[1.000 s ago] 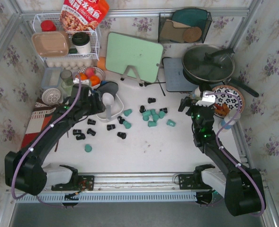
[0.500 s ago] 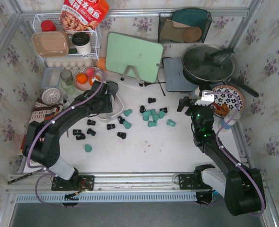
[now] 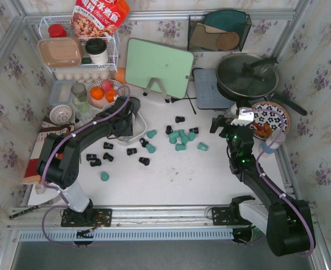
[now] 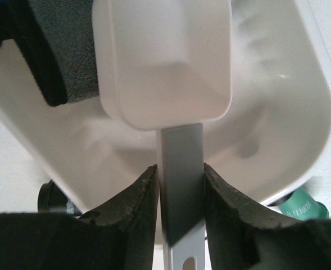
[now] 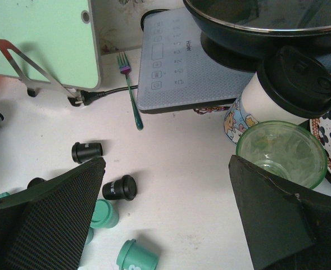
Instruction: Mix the coffee capsules in the storage basket
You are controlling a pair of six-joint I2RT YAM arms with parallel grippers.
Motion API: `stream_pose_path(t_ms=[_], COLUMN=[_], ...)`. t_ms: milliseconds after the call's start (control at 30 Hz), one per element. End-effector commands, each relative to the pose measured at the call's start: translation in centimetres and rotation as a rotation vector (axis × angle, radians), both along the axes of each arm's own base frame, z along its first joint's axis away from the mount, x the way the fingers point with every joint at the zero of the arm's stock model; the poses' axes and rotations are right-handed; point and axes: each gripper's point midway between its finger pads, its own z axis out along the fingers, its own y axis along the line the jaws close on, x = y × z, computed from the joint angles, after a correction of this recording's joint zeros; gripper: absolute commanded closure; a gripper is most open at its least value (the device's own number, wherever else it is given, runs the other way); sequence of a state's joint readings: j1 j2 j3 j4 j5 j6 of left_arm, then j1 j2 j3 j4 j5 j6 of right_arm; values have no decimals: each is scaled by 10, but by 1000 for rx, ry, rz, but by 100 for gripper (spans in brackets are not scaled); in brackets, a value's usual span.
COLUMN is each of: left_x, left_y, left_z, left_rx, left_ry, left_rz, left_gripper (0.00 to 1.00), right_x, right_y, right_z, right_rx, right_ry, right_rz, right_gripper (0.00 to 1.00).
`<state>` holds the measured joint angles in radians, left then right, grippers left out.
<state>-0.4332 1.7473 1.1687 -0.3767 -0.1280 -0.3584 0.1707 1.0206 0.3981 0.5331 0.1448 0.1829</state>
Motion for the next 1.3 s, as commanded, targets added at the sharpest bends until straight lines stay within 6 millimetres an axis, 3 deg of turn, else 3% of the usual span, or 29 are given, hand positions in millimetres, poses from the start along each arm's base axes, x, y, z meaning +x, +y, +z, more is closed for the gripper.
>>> stream_pose_path(t_ms=[0, 167, 300, 433, 533, 600, 800, 900, 1033, 1133, 1267], left_x=[6, 3, -1, -7, -19, -29, -71, -85, -97, -102, -109], left_y=[-5, -2, -6, -23, -41, -53, -99, -116, -133, -142, -153], left_z=[3, 25, 59, 96, 119, 127, 126, 119, 113, 107, 102], left_rx=[-16, -30, -86, -197, -253, -253, -258, -230, -188, -153, -131], left_ry=[-17, -79, -177, -337, -470, -545, -651, -651, -650, -646, -646], left_rz=[-15, -11, -58, -171, -312, -419, -746, -839, -920, -960, -1009], left_gripper=[79, 99, 100, 100, 100, 100, 100, 100, 100, 100, 100], right_x=[1, 1, 1, 0, -3, -7, -29, -46, -64, -67, -58], right_y=[3, 3, 3, 7, 17, 35, 100, 137, 170, 180, 176], right_z=[2, 3, 5, 8, 17, 26, 53, 63, 67, 62, 50], right_rx=[7, 4, 5, 13, 28, 28, -8, -68, -102, -120, -155], right_ry=[-2, -4, -8, -16, -40, -68, -154, -189, -200, -166, -112], right_rz=[12, 10, 11, 33, 92, 193, 480, 585, 642, 639, 562], right_gripper=[0, 0, 0, 0, 0, 6, 16, 19, 21, 24, 29])
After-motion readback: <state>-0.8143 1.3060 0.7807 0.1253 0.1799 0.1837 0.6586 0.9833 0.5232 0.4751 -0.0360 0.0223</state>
